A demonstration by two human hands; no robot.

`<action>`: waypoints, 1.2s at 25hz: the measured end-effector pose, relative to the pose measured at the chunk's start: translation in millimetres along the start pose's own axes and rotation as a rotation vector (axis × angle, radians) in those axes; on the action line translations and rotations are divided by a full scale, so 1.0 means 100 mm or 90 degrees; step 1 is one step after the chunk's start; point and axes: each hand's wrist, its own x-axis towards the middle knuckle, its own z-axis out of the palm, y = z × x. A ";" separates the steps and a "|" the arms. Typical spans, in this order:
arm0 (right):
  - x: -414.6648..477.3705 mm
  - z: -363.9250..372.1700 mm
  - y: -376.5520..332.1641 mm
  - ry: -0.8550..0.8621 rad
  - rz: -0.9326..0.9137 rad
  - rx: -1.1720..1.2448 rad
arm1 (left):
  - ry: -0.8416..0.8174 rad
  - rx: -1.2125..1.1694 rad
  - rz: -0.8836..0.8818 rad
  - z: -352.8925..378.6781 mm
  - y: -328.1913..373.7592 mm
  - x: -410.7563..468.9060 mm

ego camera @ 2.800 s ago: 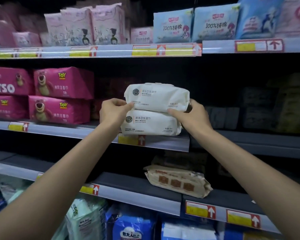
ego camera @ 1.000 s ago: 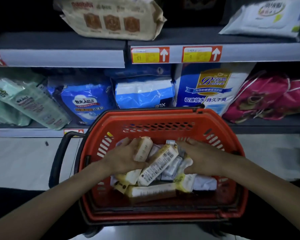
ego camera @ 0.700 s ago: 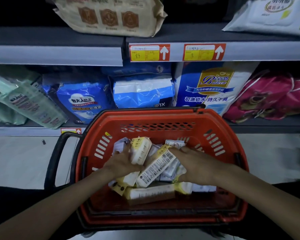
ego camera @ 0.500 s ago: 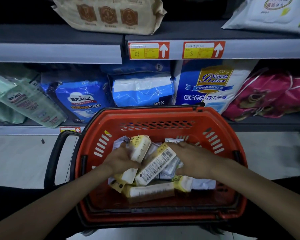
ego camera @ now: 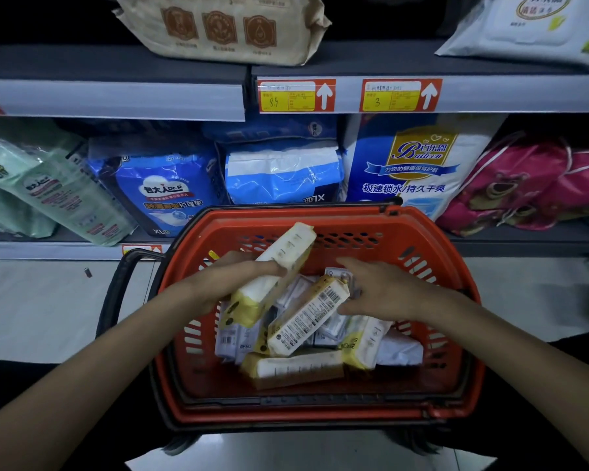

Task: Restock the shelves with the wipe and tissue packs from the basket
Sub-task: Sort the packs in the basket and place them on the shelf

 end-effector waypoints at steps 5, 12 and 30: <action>0.06 -0.02 -0.14 -0.005 0.080 0.496 | -0.066 -0.025 0.067 0.08 0.13 -0.18; -0.09 -0.09 -0.30 0.053 0.133 0.989 | 0.137 0.412 0.491 0.18 0.00 -0.15; -0.12 0.09 -0.07 0.236 0.144 -0.024 | 0.049 0.423 -0.102 0.13 -0.87 0.49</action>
